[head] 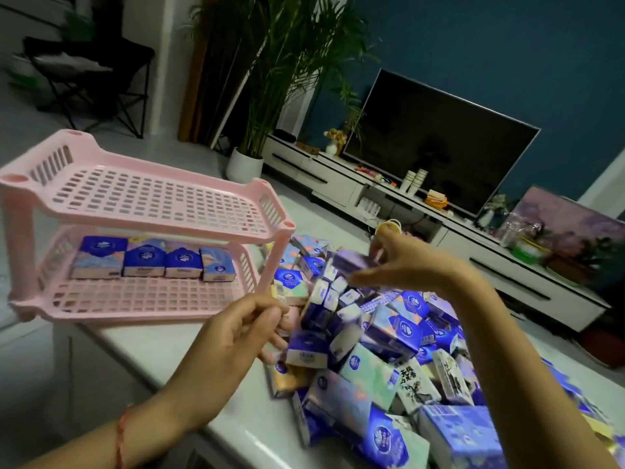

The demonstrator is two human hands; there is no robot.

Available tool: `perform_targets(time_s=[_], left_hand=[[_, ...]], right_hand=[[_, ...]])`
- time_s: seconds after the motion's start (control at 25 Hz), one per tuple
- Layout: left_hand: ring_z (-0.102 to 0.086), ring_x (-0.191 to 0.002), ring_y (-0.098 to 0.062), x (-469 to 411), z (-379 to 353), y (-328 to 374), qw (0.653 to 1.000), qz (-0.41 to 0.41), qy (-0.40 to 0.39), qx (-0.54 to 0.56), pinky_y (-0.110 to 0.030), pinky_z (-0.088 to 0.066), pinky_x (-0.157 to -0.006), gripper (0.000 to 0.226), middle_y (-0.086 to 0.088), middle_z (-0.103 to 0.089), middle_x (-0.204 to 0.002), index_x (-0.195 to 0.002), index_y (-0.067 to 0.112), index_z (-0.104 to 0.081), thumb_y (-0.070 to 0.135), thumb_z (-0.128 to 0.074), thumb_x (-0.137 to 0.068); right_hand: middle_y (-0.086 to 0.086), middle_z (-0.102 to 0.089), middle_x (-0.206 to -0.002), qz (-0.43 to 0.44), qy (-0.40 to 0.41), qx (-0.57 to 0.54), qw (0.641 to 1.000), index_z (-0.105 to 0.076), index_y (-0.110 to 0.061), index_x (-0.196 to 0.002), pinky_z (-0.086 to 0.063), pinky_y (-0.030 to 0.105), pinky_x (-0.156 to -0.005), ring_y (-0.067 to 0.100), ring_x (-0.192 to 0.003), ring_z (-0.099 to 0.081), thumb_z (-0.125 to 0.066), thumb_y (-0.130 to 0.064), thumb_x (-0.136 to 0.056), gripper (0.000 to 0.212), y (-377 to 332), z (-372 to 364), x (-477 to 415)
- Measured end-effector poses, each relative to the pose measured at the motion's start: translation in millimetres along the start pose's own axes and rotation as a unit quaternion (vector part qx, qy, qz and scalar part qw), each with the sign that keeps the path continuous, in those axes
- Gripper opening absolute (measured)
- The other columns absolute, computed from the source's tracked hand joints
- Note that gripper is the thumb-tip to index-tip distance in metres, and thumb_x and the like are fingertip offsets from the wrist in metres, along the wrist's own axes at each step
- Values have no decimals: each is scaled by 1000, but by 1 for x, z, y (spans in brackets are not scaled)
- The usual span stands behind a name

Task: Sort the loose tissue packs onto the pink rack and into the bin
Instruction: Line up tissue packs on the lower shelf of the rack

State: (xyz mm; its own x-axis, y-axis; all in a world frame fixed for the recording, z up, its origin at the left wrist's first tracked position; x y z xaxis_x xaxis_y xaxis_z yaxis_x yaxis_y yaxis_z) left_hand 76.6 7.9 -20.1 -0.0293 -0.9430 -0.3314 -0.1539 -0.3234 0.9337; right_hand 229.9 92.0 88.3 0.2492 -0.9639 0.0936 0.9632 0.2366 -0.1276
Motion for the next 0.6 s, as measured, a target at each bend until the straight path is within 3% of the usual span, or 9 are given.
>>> perform_targets(time_s=[0.08,0.16,0.2,0.28,0.32,0.44,0.6], left_hand=[[-64,-49,-5,-12,-12,-21,983,121,28,134,-15,-49,-45,31,-20,-60,-76,-114,17,-64,35,-53,-91],[-51,-30,4,-8,-13,-27,973,164,27,162,-7,-42,-38,36,-16,-46,-66,-131,0,-45,12,-33,-100],[-55,-34,4,-4,-7,-29,967,194,40,162,-7,-46,-42,35,-9,-56,-70,-130,2,-48,9,-31,-100],[-68,-54,-11,3,10,-27,950,227,91,193,-30,-59,-57,28,-10,-73,-78,-115,9,-58,16,-37,-98],[-70,-59,-20,13,22,-24,947,233,102,194,-37,-59,-57,25,-12,-74,-77,-108,8,-58,18,-38,-98],[-71,-61,-27,21,59,-33,947,270,117,125,-28,-58,-50,17,-12,-74,-75,-96,9,-58,14,-41,-98],[-66,-50,-21,28,113,-33,943,287,168,-23,-23,-54,-43,12,-13,-70,-76,-100,9,-57,5,-48,-93]], right_hand=[[-7,-57,-84,113,-31,-7,993,-45,-23,-87,-46,19,-63,13,-76,-57,-68,-43,-79,32,-63,-22,23],[-7,-51,-83,218,-50,3,975,-41,-21,-88,-41,21,-59,15,-75,-50,-66,-43,-81,35,-112,-57,41],[-4,-51,-90,241,-55,1,969,-41,-18,-95,-41,25,-63,16,-80,-49,-67,-43,-80,40,-123,-68,45],[-4,-52,-103,225,-92,4,970,-43,-18,-110,-42,23,-69,14,-90,-49,-72,-44,-76,51,-111,-77,36],[-5,-52,-109,200,-117,25,972,-44,-19,-114,-43,22,-72,14,-95,-50,-73,-43,-74,55,-96,-81,31],[4,-51,-121,131,-134,169,968,-43,-15,-120,-44,31,-79,23,-104,-52,-73,-46,-74,63,-58,-104,21],[15,-54,-119,115,-80,237,961,-45,-8,-116,-34,31,-70,33,-105,-55,-52,-27,-91,32,-58,-131,10]])
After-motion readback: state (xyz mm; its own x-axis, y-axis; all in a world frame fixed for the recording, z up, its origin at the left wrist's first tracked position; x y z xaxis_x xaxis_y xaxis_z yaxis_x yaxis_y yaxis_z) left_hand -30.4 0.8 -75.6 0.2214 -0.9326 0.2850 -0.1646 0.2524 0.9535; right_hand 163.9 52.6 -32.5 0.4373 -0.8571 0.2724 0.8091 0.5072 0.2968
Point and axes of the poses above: each hand's wrist, its own x-axis away from the middle knuckle, its own z-axis out of the back of the hand, y = z × x, the point moved 9 cm from there along -x, towards the middle knuckle
